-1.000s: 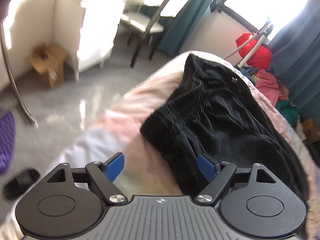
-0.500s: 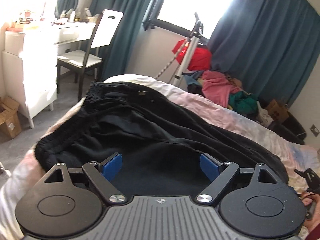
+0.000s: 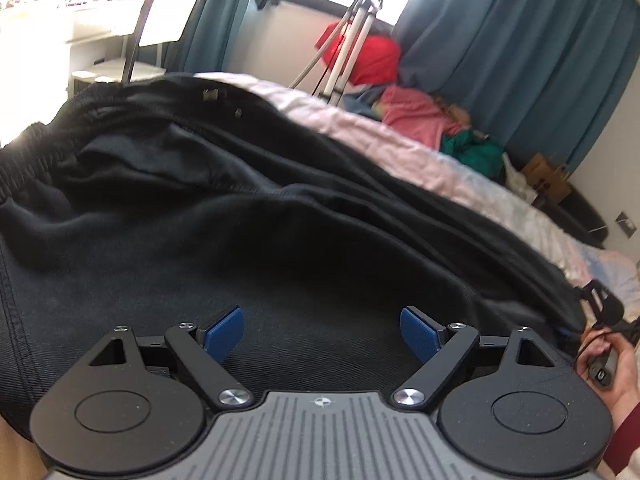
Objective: Fold clothes
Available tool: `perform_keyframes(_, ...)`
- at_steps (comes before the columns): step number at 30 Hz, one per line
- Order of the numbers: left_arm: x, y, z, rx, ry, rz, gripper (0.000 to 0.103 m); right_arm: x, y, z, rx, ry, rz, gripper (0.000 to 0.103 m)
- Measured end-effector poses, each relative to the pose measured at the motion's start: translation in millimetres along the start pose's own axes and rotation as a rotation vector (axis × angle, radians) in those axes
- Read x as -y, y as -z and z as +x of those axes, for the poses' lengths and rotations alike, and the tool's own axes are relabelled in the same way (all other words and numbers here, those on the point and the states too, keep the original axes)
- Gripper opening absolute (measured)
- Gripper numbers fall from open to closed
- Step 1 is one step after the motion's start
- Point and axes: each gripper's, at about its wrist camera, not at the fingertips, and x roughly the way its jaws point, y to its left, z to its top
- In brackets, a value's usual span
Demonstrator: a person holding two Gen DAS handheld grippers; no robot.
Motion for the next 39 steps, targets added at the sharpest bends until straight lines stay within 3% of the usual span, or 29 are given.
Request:
perform_keyframes(5,-6.5,-2.9,4.4,-0.006,-0.007,-0.026,0.087,1.8,-24.1,11.5,0.115,0.082,-0.019,0.042)
perform_keyframes(7,-6.8,-2.1,3.7,-0.004,0.002,-0.036,0.087,6.4,-38.4,14.5,0.167,0.115,-0.001,0.019)
perform_keyframes(9,-6.4,-2.5,3.5,-0.009,0.014,-0.051,0.087,12.8,-55.4,17.4,0.203,0.142,0.036,0.012)
perform_keyframes(12,-5.1,-4.6,4.6,-0.02,0.037,-0.06,0.087,-4.0,-72.3,19.6,0.241,0.204,-0.1,0.008)
perform_keyframes(20,3.1,-13.5,4.9,0.004,0.052,-0.037,0.087,-90.1,-95.1,-2.1,0.305,0.108,-0.383,0.007)
perform_keyframes(22,2.7,-13.9,1.0,0.012,0.052,-0.027,0.087,-82.6,-99.2,-4.5,0.326,0.144,-0.412,0.007)
perform_keyframes(29,0.9,-14.8,-16.7,0.05,0.046,0.024,0.087,-1.2,-103.5,-5.9,0.272,0.295,-0.356,0.007)
perform_keyframes(33,1.9,-17.5,-21.2,0.057,0.041,0.043,0.087,-3.2,-97.6,-2.0,0.274,0.317,-0.411,0.008)
perform_keyframes(39,9.8,-20.6,-32.7,0.097,0.036,0.091,0.087,-47.3,-55.5,-35.6,0.223,0.325,-0.585,0.024)
